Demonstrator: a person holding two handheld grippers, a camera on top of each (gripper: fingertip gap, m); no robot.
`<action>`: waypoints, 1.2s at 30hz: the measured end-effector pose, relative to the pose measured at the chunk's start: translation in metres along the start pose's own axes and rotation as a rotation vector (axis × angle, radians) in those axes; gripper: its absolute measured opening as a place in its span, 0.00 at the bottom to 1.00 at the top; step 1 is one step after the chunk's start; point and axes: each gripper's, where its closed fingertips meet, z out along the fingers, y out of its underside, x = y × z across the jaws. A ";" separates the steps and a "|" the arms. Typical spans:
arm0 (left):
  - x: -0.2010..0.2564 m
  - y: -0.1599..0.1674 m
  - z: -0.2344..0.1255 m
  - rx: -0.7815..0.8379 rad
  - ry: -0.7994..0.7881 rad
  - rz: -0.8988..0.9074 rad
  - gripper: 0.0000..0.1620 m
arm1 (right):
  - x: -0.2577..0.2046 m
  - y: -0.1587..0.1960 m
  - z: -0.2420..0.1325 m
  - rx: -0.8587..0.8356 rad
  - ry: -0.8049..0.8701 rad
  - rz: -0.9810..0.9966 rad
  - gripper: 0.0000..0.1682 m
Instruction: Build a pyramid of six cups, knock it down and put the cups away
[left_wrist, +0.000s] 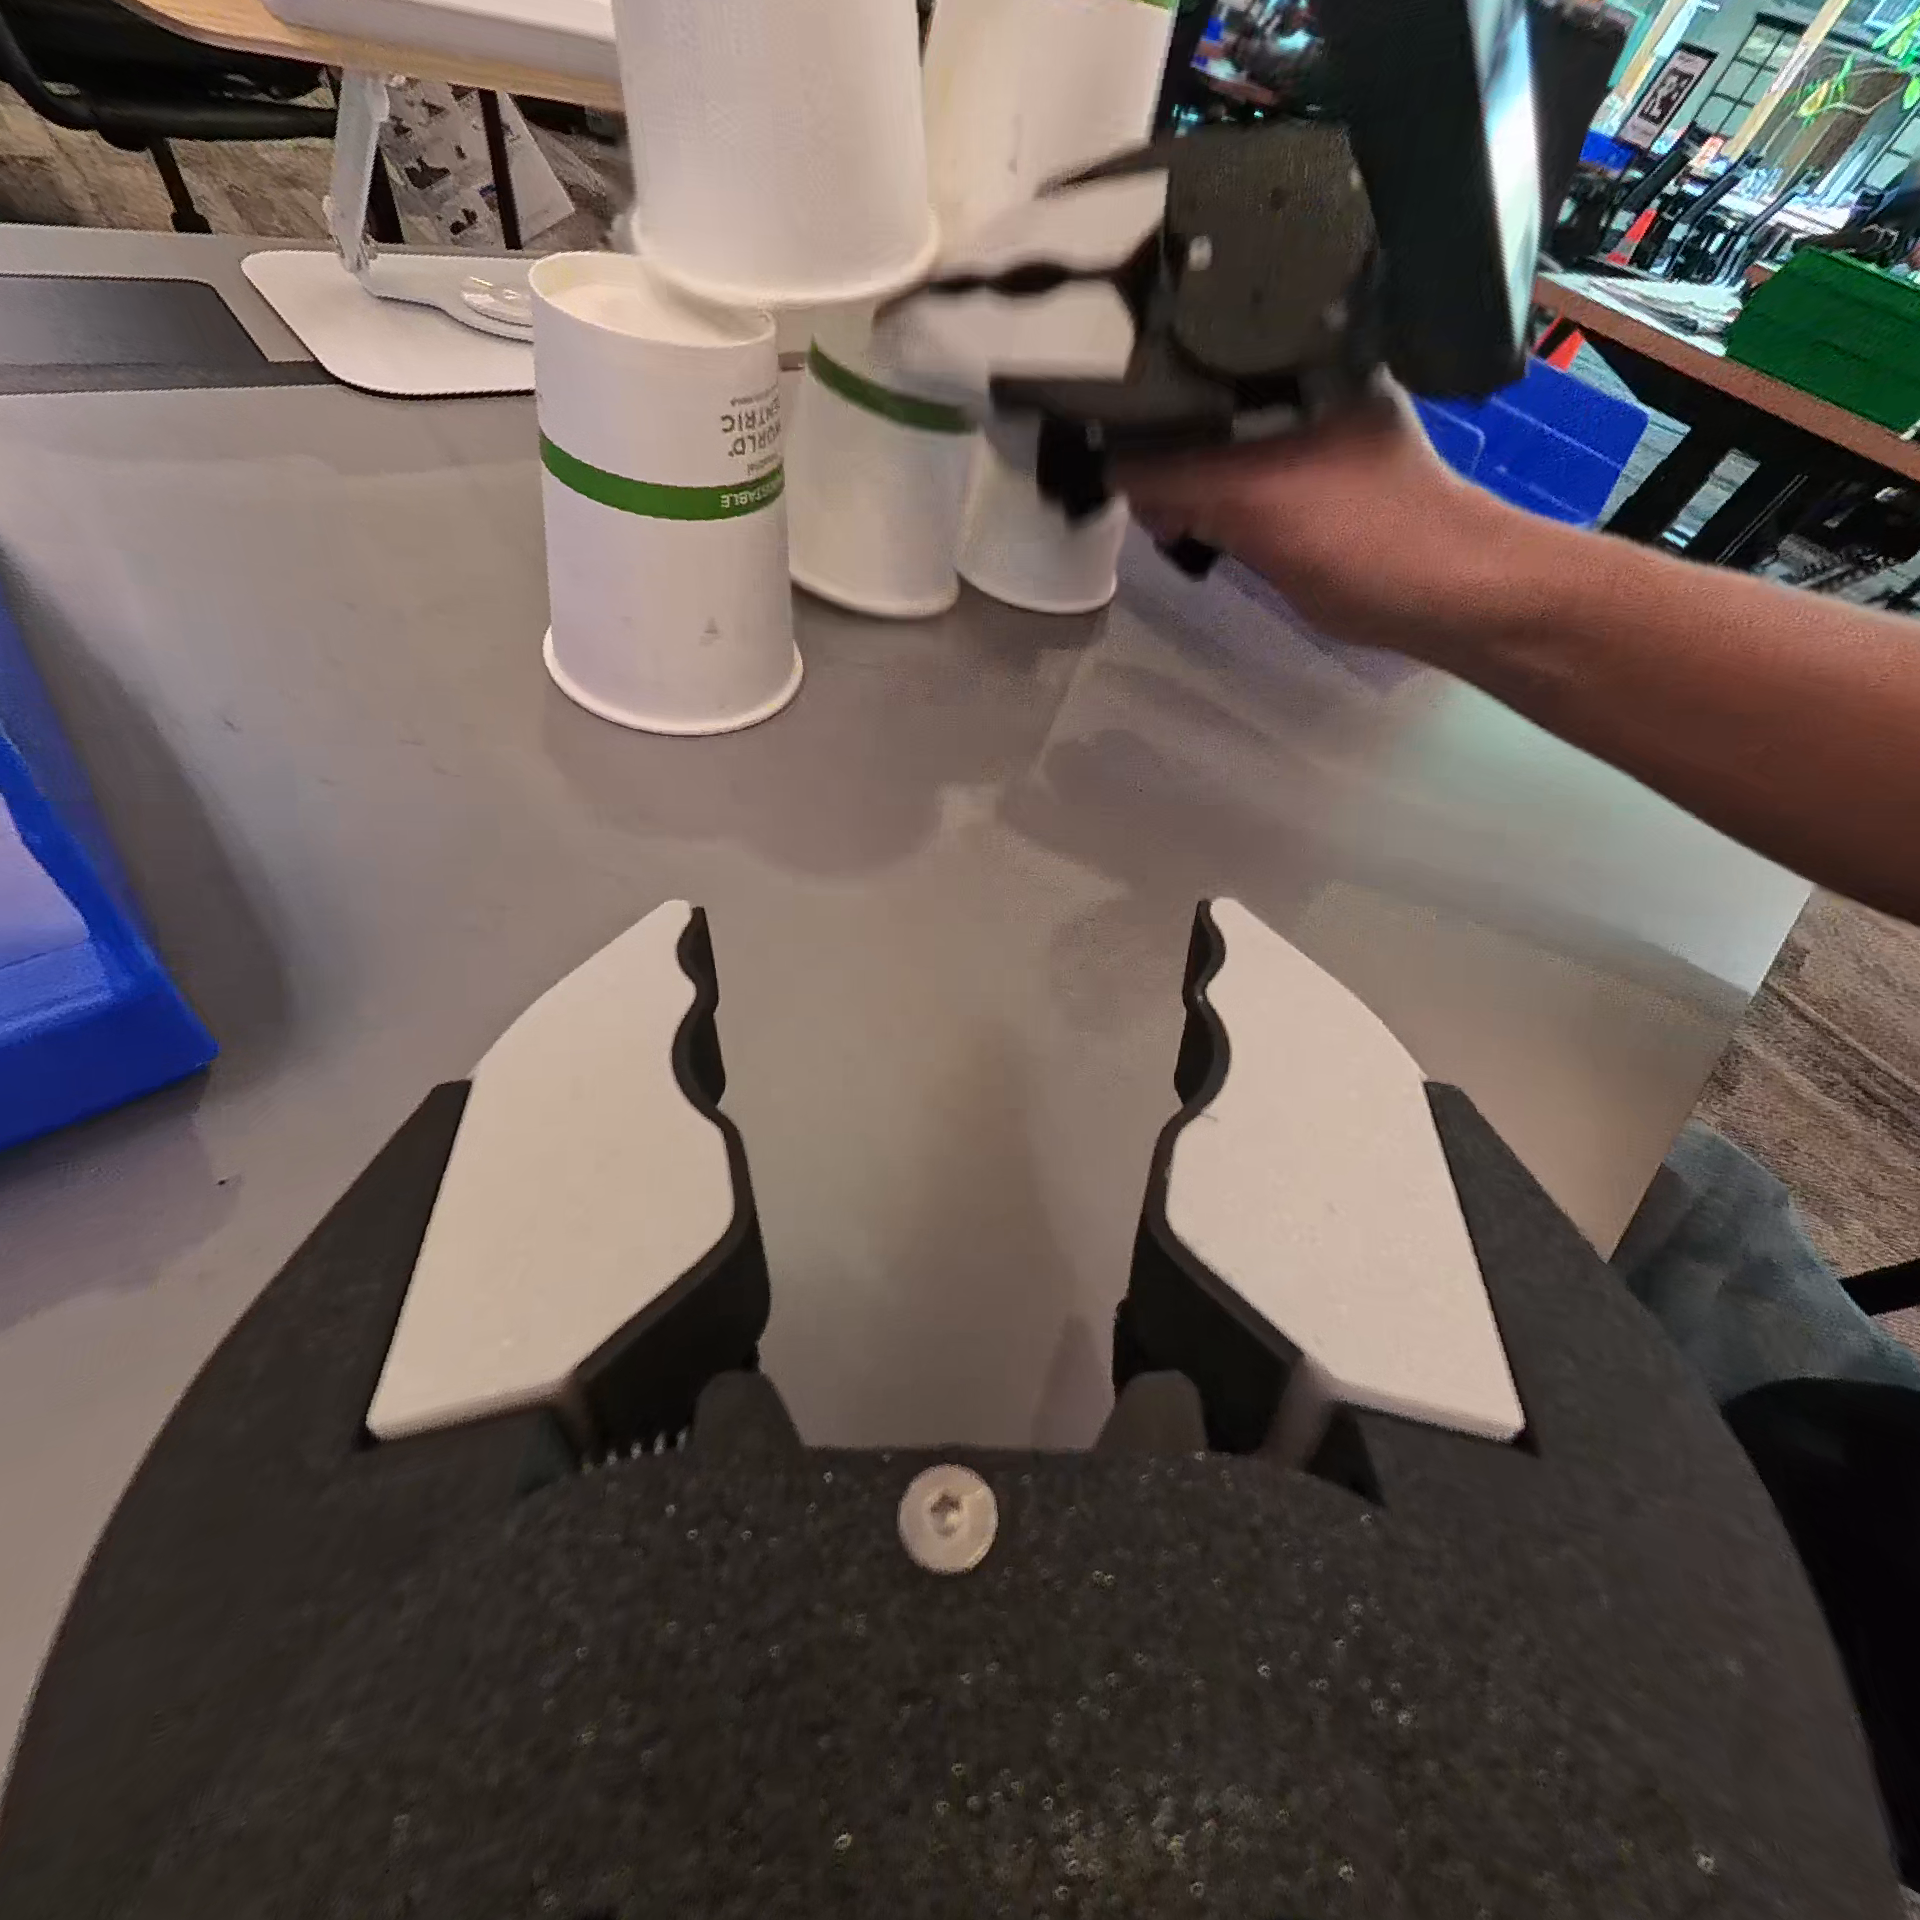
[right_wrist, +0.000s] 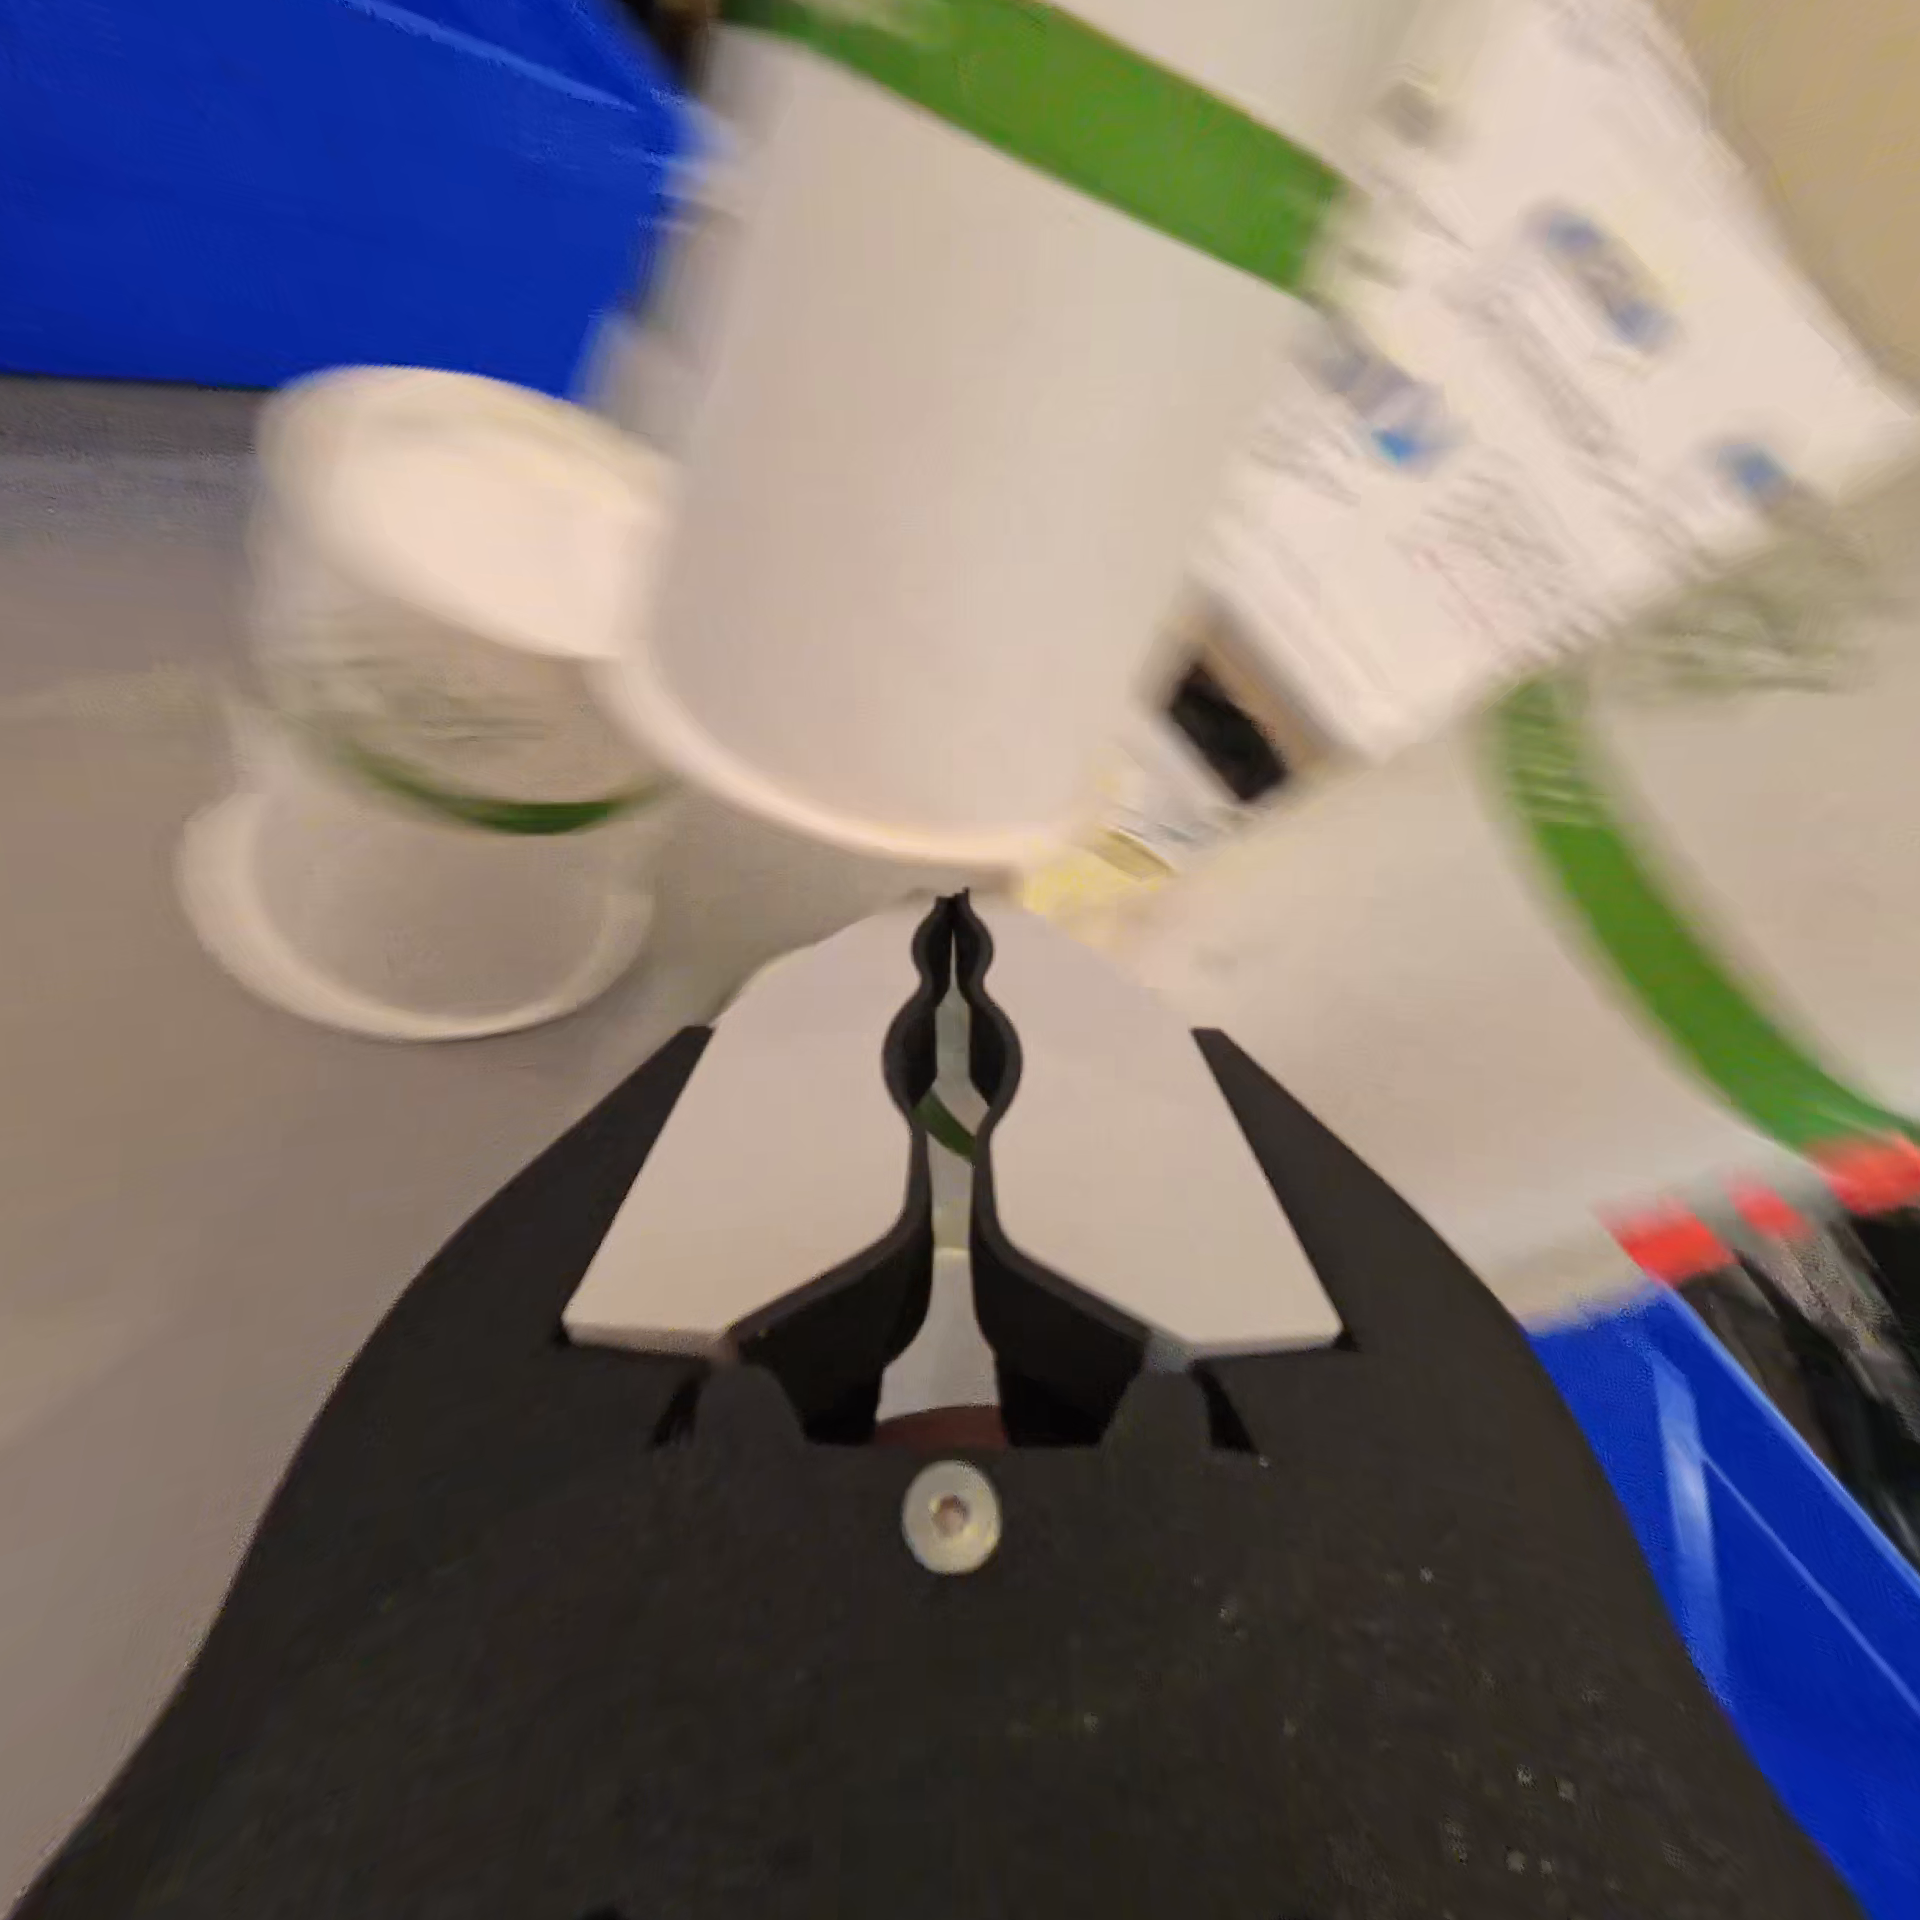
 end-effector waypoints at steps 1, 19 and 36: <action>0.002 0.000 0.000 -0.001 0.003 0.003 0.53 | 0.033 0.008 -0.004 -0.020 0.113 0.049 0.00; 0.023 0.003 0.007 -0.024 0.032 0.039 0.53 | -0.104 0.059 -0.219 0.066 -0.327 0.495 0.16; 0.004 0.000 -0.003 0.021 -0.038 0.016 0.55 | -0.061 0.091 -0.208 0.018 -0.191 0.644 0.44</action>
